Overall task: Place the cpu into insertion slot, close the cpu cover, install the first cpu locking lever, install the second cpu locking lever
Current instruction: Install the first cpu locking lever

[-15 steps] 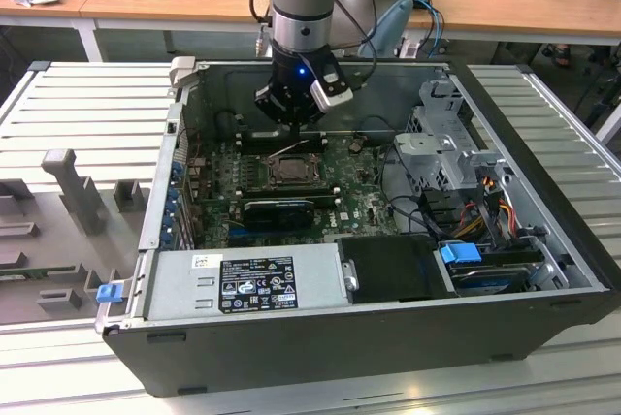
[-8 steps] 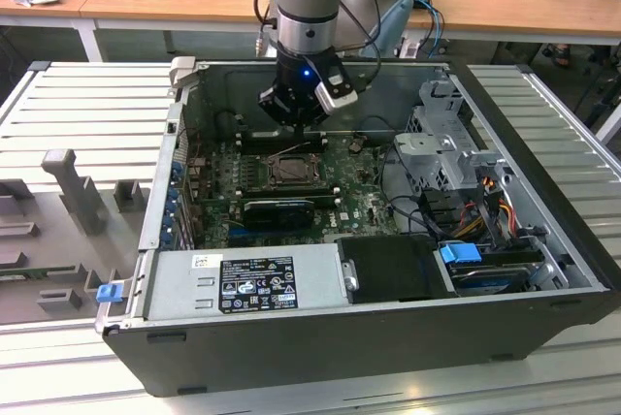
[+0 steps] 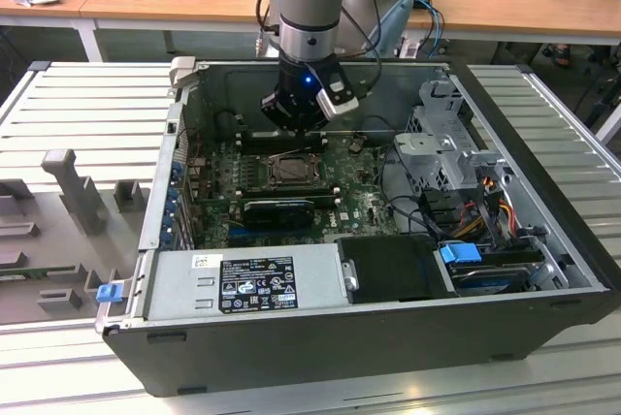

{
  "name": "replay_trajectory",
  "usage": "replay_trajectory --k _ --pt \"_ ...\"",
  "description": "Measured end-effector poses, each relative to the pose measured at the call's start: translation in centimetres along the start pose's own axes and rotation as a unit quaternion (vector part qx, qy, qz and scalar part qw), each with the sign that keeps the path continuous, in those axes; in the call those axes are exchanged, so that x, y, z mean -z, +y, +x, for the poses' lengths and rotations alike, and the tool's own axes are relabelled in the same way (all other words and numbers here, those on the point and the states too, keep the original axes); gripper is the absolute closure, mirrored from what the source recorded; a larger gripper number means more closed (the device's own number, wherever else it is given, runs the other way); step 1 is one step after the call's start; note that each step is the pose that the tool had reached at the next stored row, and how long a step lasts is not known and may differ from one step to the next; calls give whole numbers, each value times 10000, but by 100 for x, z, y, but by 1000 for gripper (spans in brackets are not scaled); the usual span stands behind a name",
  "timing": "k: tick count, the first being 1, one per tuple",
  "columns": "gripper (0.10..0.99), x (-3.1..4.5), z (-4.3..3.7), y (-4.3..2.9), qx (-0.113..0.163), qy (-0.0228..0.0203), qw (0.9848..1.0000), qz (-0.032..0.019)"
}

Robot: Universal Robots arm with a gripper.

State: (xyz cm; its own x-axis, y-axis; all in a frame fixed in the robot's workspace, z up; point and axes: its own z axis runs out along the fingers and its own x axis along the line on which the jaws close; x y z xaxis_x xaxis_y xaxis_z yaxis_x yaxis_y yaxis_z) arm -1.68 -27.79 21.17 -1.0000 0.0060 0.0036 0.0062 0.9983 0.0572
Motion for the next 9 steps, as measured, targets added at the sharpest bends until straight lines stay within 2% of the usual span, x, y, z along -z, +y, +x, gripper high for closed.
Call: replay_trajectory --k 2,9 --pt "980 -31 -12 -3 0 0 10000 1" --pt "980 -71 -15 -6 0 1 10000 7"
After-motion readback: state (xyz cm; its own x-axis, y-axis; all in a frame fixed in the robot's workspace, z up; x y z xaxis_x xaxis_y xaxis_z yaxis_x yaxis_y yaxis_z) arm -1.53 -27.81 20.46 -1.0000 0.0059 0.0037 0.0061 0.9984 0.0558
